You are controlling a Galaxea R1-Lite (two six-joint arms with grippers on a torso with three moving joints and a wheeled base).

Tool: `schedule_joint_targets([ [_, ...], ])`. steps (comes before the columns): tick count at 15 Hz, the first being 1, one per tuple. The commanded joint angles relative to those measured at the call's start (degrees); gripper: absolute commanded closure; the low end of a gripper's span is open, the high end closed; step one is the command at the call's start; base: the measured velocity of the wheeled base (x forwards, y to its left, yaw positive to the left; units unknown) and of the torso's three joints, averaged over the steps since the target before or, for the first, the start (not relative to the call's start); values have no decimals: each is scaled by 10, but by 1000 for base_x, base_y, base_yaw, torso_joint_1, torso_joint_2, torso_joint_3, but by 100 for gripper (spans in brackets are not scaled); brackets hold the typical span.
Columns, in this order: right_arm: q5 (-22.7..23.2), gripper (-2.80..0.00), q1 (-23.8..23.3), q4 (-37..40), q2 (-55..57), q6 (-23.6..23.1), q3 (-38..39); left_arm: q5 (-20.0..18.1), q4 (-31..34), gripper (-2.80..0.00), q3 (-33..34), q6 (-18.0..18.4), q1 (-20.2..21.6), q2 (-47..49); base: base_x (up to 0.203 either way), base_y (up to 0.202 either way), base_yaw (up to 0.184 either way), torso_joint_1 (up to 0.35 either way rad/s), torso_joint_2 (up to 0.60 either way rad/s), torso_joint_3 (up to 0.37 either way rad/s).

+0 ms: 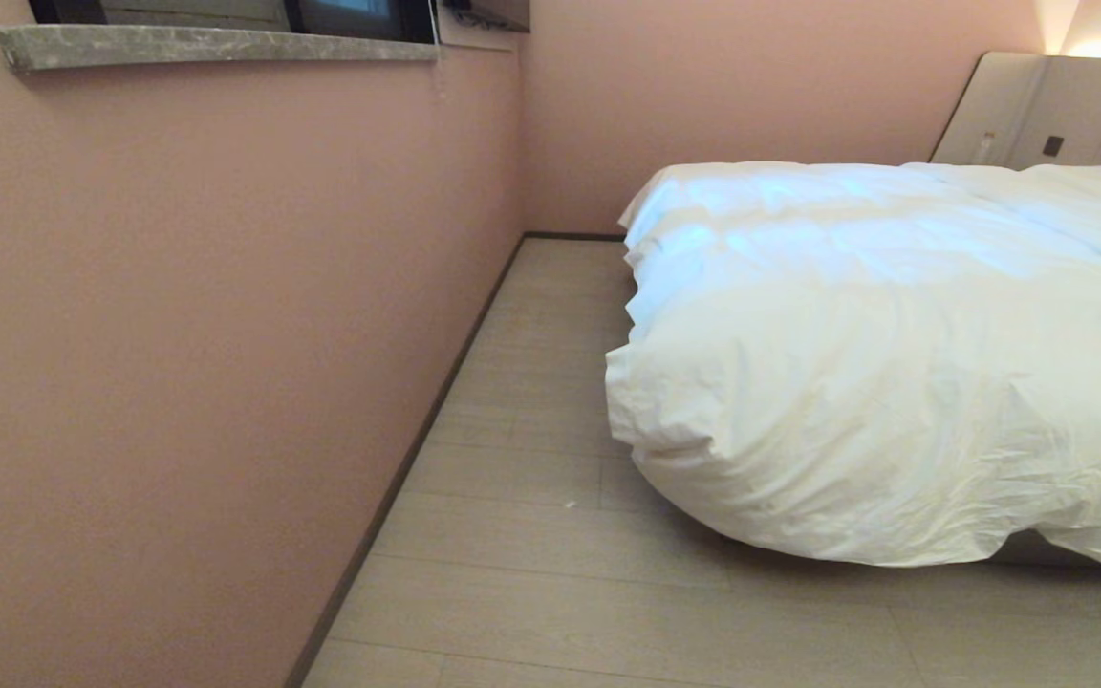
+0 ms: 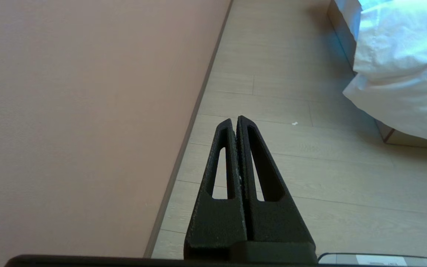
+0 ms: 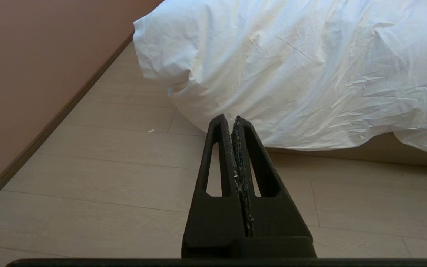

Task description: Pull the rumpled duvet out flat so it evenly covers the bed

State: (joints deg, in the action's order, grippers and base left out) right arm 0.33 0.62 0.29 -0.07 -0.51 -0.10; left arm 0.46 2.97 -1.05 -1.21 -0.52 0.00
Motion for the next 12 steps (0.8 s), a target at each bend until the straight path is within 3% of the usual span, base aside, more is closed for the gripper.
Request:
schedule_joint_targets([
  [1, 0, 0, 0, 0, 1, 0, 0, 1, 0, 0, 0, 0, 1, 0, 0, 0, 0, 0, 0, 0],
  [12, 0, 0, 0, 0, 1, 0, 0, 0, 0, 0, 0, 0, 0, 0, 0, 0, 0, 0, 0, 0],
])
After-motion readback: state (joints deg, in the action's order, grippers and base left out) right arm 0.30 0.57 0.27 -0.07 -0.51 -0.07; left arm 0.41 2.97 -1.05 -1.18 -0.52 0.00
